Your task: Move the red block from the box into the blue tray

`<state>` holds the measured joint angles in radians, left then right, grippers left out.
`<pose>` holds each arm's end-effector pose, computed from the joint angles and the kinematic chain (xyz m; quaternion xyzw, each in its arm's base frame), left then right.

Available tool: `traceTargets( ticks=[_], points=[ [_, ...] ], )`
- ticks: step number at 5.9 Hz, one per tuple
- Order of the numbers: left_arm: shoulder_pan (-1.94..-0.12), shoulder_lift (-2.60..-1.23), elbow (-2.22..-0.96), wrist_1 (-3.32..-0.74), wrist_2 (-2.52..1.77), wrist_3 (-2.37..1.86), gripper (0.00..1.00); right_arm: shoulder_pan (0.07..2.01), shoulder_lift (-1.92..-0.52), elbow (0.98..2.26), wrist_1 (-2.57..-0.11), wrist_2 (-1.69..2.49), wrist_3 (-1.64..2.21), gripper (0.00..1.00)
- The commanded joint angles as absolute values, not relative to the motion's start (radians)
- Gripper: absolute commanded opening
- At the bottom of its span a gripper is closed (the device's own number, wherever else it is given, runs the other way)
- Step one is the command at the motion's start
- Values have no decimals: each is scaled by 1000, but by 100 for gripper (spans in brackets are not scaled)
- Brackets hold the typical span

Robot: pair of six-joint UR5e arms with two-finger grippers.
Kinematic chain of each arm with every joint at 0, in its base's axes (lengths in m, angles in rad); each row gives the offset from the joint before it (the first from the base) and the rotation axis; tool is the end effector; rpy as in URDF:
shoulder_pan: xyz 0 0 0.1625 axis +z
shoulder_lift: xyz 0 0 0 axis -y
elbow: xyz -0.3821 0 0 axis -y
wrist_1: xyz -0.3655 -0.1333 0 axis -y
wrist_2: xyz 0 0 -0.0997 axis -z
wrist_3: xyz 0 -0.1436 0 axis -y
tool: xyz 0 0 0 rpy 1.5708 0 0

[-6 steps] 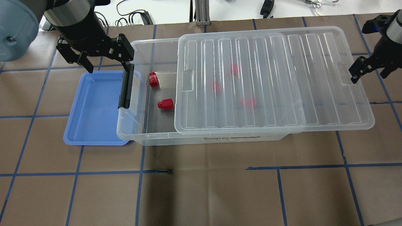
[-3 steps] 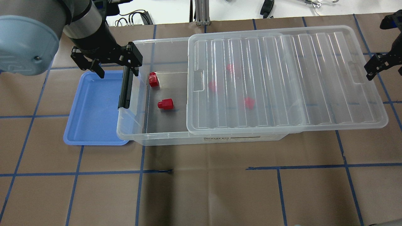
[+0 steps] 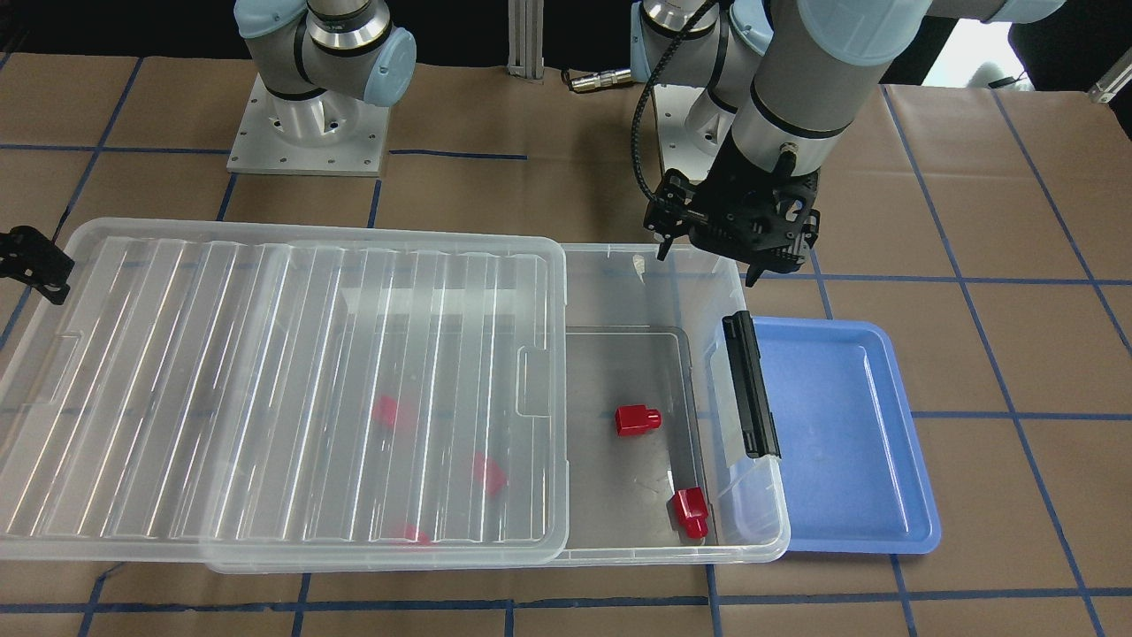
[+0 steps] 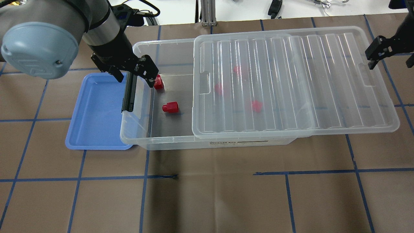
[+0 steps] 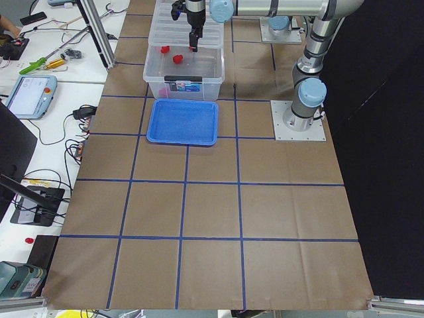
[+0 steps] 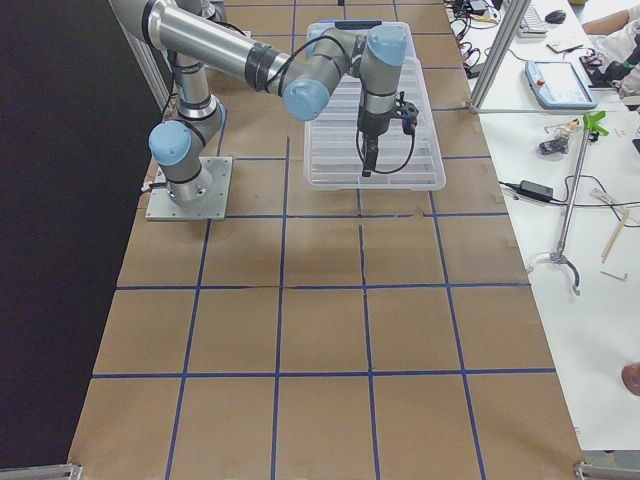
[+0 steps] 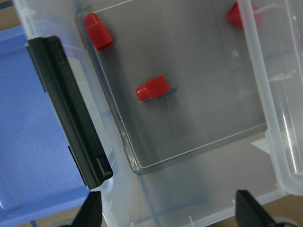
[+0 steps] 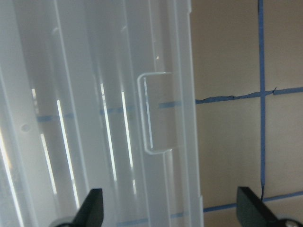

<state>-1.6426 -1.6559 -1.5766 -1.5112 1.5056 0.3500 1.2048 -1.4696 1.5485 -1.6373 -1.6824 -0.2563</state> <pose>-0.1776 -0.4801 0.3637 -0.2087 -0.9773 -0.0110 0.0344 -0.0697 -0.5097 0.3699 -0.0544 -0.9969 -0.0230 0.0512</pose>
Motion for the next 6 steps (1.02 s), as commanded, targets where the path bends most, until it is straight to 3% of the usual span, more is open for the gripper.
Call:
traceTargets(
  ticks=[1,4,6],
  points=[
    [-1644,-1658,-1604,-1506,1508,838,98,1227,-1496,1484,-1461,-1657,-204,100],
    [-1658,-1618,-1705,-1447,1511,1521,98,1226,-1493,1489,-1459,-1661,-206,100],
    [-1658,-1652,-1788,-1302,1508,1539,98,1226,-1486,1491,-1459,-1667,-209,100]
  ],
)
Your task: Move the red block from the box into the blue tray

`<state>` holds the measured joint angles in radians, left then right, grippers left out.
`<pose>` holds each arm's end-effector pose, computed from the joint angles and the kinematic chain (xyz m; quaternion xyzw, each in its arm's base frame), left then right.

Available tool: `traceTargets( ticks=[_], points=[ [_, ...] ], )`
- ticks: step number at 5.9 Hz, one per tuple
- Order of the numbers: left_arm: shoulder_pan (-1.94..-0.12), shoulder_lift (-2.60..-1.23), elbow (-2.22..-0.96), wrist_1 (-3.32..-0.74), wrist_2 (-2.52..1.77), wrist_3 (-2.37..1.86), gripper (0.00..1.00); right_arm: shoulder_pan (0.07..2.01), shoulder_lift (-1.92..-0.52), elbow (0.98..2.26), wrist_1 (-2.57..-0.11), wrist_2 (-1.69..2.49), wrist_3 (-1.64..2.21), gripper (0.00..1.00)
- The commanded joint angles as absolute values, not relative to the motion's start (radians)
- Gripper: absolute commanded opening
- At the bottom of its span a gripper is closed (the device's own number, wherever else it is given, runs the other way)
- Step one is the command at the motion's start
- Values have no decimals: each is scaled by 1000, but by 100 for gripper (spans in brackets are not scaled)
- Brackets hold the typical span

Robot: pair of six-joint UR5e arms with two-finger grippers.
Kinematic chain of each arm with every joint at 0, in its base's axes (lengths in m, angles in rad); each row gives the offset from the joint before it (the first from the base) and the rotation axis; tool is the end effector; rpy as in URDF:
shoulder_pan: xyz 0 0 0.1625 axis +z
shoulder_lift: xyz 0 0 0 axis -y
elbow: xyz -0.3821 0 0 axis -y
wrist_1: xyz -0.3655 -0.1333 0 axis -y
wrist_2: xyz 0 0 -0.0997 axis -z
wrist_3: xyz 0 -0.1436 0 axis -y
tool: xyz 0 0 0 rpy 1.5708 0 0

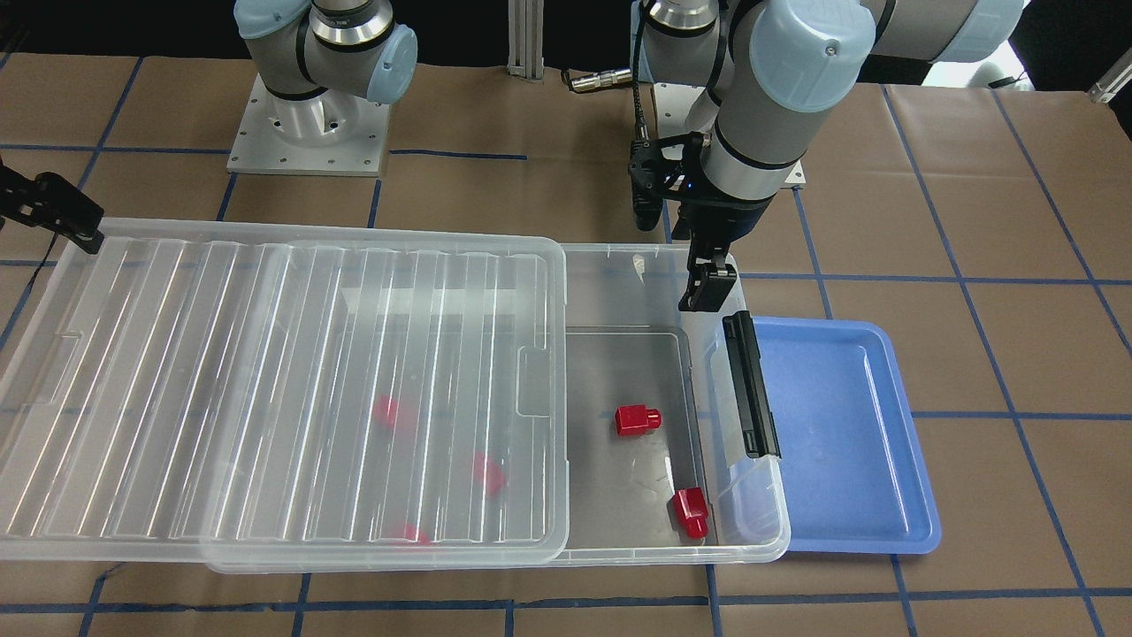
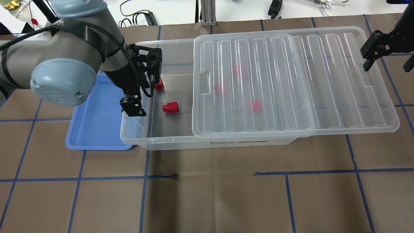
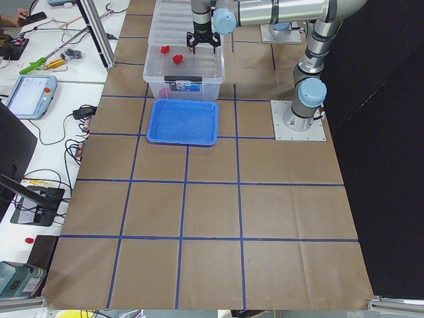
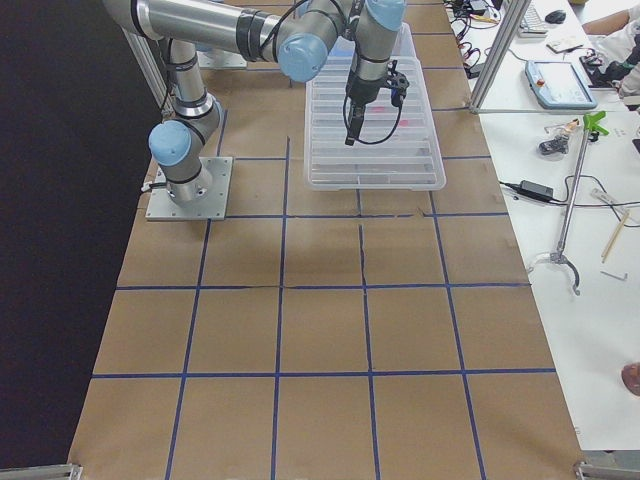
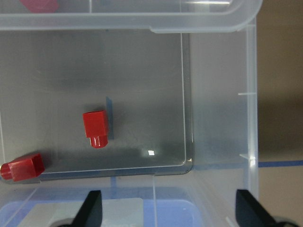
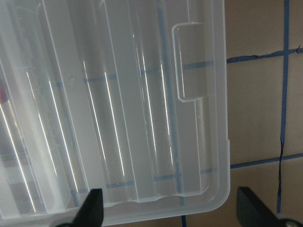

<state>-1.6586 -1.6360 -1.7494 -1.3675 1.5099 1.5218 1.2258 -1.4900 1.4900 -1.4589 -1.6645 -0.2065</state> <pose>-0.1830 -0.4591 0.3083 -0.7198 -0.6932 0.0047 0.0362 -0.0493 -0.4917 0.3901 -0.0664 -0.9951 -0.0665 0.0298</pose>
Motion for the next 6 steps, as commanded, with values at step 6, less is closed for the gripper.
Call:
traceTargets(
  ticks=[6],
  points=[
    [-1652,-1865,-1848,-956,1500,1430,98,1226,-1486,1490,-1460,-1667,-210,100]
  ],
)
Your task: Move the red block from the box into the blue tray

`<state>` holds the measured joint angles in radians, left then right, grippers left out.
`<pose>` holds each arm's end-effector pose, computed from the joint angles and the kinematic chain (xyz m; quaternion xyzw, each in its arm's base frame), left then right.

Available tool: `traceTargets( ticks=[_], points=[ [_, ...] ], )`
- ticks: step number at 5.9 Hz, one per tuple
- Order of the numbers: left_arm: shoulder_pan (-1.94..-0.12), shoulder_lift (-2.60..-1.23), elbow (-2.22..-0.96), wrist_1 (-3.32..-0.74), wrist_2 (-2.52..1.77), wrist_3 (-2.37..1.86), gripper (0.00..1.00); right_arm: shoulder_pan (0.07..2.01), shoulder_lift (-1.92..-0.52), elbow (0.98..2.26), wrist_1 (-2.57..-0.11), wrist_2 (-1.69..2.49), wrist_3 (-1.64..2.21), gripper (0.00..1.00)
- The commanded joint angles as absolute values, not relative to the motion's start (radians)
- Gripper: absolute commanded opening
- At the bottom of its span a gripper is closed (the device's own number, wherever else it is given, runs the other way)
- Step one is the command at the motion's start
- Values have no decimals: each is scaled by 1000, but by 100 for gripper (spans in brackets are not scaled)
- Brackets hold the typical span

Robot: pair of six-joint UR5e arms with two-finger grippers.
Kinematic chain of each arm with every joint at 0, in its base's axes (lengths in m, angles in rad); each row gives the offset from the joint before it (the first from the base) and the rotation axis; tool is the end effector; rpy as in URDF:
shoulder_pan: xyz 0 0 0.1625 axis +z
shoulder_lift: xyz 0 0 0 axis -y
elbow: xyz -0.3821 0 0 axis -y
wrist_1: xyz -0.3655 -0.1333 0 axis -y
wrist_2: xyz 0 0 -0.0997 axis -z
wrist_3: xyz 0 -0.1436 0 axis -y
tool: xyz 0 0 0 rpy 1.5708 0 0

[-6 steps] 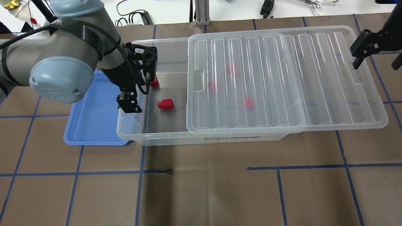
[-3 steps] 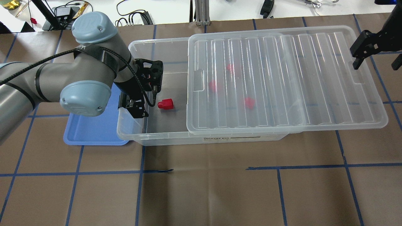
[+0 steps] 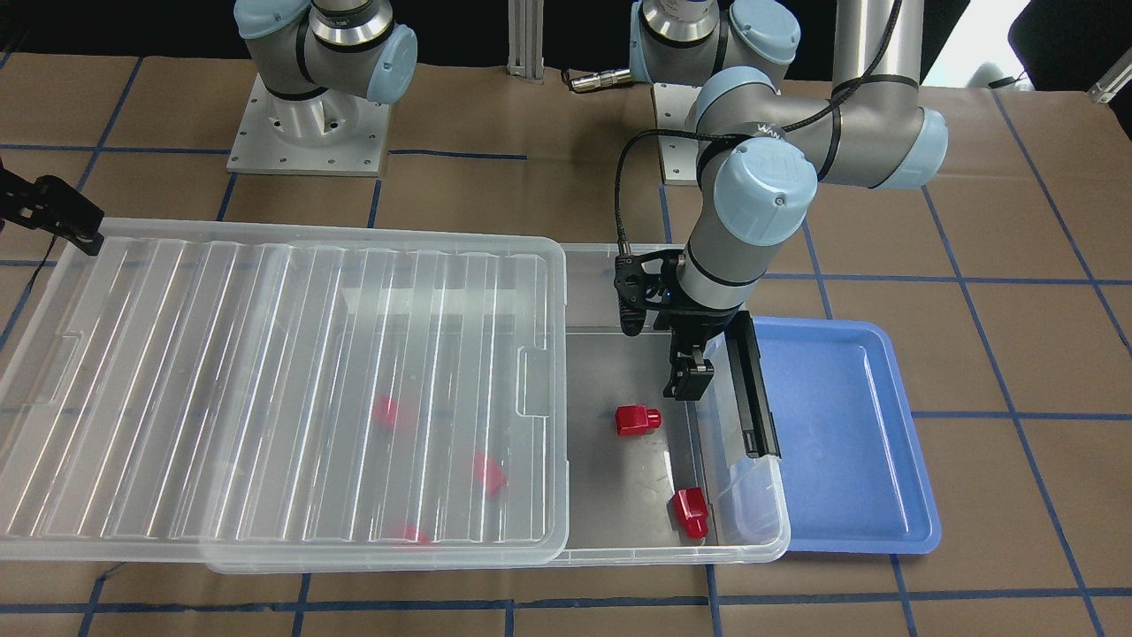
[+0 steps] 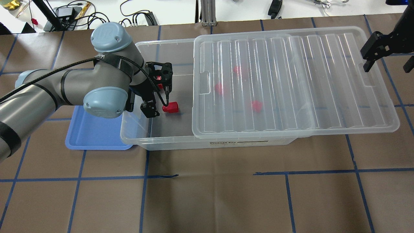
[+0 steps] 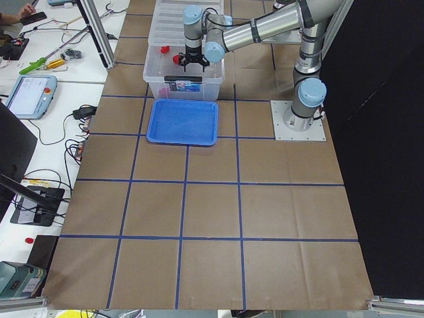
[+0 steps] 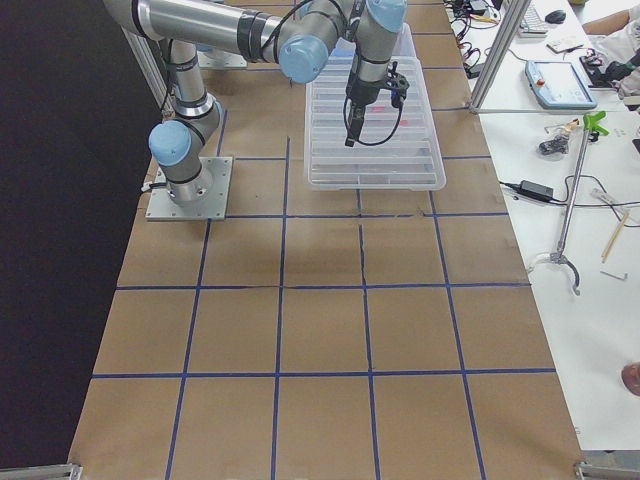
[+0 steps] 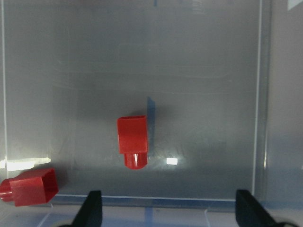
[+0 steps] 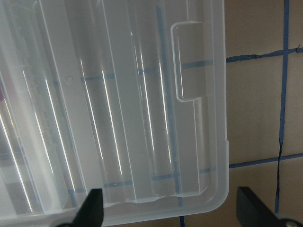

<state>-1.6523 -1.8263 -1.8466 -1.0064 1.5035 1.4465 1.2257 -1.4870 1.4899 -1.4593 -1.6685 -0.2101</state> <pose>-0.1845 -0.5027 0.2071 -0.6917 -0.7212 0.0340 0.0157 -0.0502 -0.4923 0.3888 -0.0645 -0.9951 -0.0683 0.0312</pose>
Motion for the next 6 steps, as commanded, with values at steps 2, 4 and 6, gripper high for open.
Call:
traceTargets(
  ticks=[2,4,6],
  points=[
    [-1654,-1913,-1852,-916,1499,1428,98,1226,-1488,1486,-1460,-1666,-210,100],
    [-1654,-1962,-1852,-841,1499,1428,97,1226,-1486,1485,-1460,-1667,-210,100],
    [-1692,-2008,-1852,-789,1511,1404,97,1226,-1485,1483,-1460,-1667,-212,100]
  ],
)
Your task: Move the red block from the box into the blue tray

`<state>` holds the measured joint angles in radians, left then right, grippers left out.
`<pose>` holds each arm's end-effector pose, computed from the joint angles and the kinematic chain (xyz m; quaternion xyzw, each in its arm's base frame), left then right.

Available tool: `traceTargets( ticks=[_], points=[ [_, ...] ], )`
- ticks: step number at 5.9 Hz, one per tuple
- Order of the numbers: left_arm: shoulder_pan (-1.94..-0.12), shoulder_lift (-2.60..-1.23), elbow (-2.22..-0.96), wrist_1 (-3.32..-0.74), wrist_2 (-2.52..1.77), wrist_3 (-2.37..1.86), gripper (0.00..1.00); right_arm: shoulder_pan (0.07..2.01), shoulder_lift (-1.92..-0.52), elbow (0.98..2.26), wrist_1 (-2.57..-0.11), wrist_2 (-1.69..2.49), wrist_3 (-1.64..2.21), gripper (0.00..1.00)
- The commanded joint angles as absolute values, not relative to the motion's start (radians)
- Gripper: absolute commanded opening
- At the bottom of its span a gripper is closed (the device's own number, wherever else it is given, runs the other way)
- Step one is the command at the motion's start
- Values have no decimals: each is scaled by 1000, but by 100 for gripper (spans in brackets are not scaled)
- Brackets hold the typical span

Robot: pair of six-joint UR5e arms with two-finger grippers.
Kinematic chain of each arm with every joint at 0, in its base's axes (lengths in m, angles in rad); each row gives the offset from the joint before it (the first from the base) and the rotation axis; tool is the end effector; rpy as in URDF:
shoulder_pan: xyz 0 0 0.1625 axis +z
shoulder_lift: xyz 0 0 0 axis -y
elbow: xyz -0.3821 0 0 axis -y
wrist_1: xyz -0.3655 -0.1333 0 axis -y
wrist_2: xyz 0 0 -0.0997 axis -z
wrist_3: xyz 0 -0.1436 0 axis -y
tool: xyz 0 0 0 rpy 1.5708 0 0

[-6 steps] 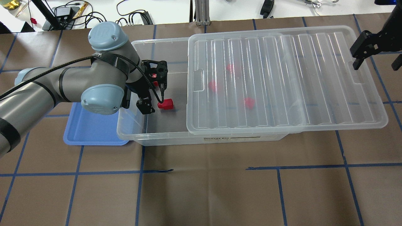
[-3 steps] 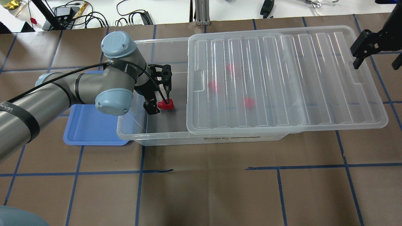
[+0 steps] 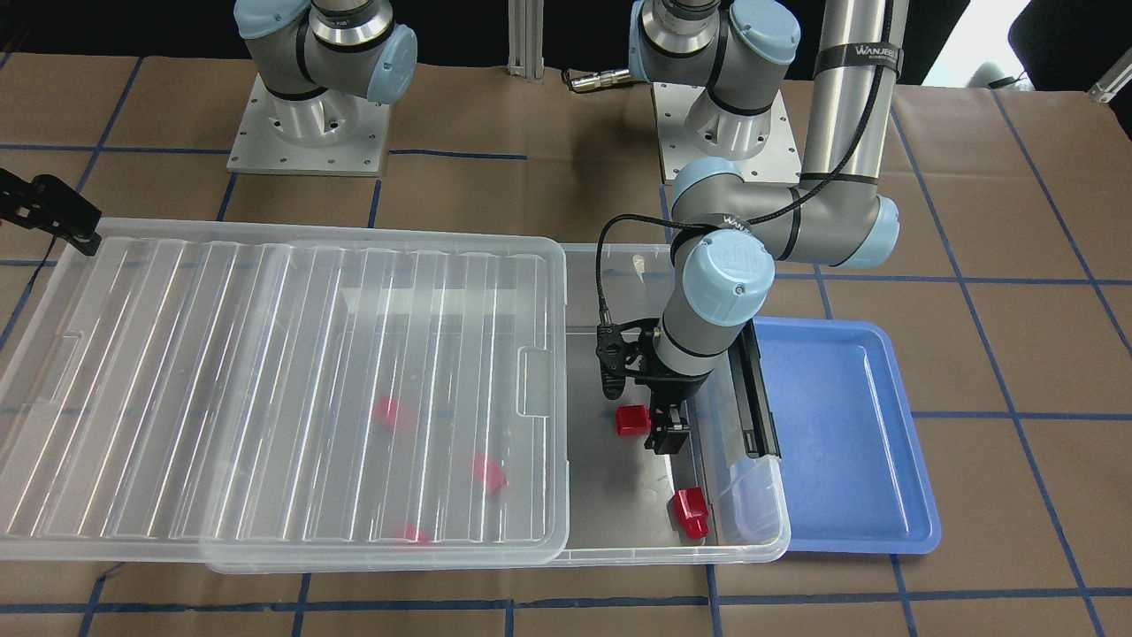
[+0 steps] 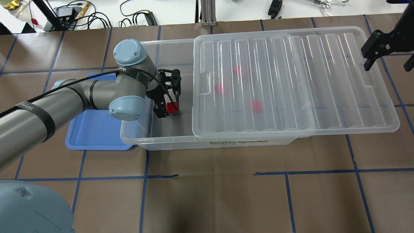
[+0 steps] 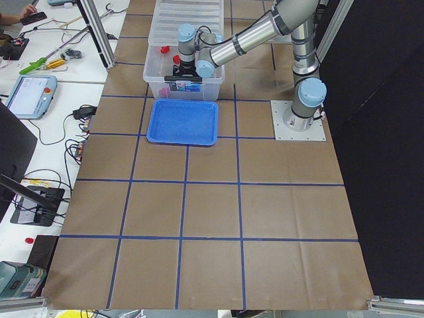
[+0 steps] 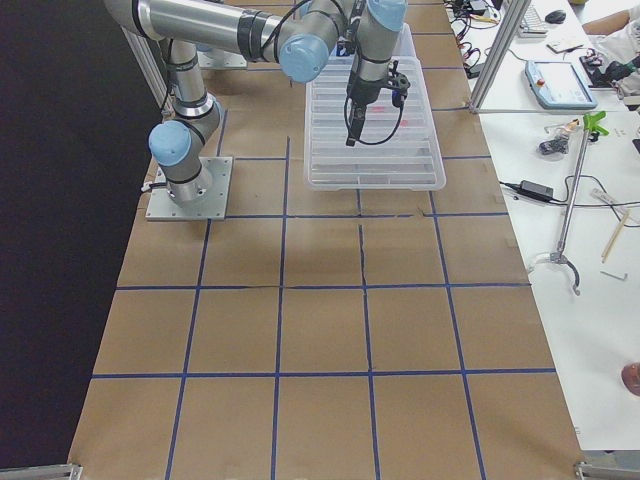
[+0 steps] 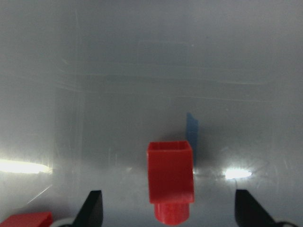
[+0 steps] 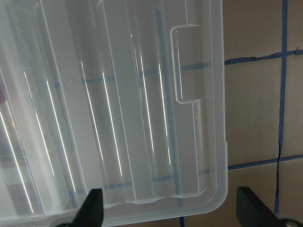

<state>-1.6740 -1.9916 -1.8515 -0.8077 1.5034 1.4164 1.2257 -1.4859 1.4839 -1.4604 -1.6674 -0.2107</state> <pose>-0.1982 -0.5260 0.1385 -0.6888 -0.7235 0.0449 0.0079 -0.0505 -0.4936 0.3911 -0.0644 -0.9953 -0.0653 0.0315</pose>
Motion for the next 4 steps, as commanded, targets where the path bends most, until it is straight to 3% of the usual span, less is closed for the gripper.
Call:
traceTargets(
  ticks=[1,2,3,4],
  points=[
    [-1698,-2022,-1853,-798,1514,1393,96,1226,-1485,1483,-1460,-1667,-215,100],
    [-1698,-2023,-1853,-792,1516,1397,71,1226,-1485,1483,-1460,-1667,-215,100],
    [-1700,-2013,-1853,-798,1517,1387,18,1226,-1485,1483,-1460,-1667,-215,100],
    [-1698,-2000,-1853,-801,1519,1379,4,1226,-1485,1483,-1460,-1667,-215,100]
  ],
)
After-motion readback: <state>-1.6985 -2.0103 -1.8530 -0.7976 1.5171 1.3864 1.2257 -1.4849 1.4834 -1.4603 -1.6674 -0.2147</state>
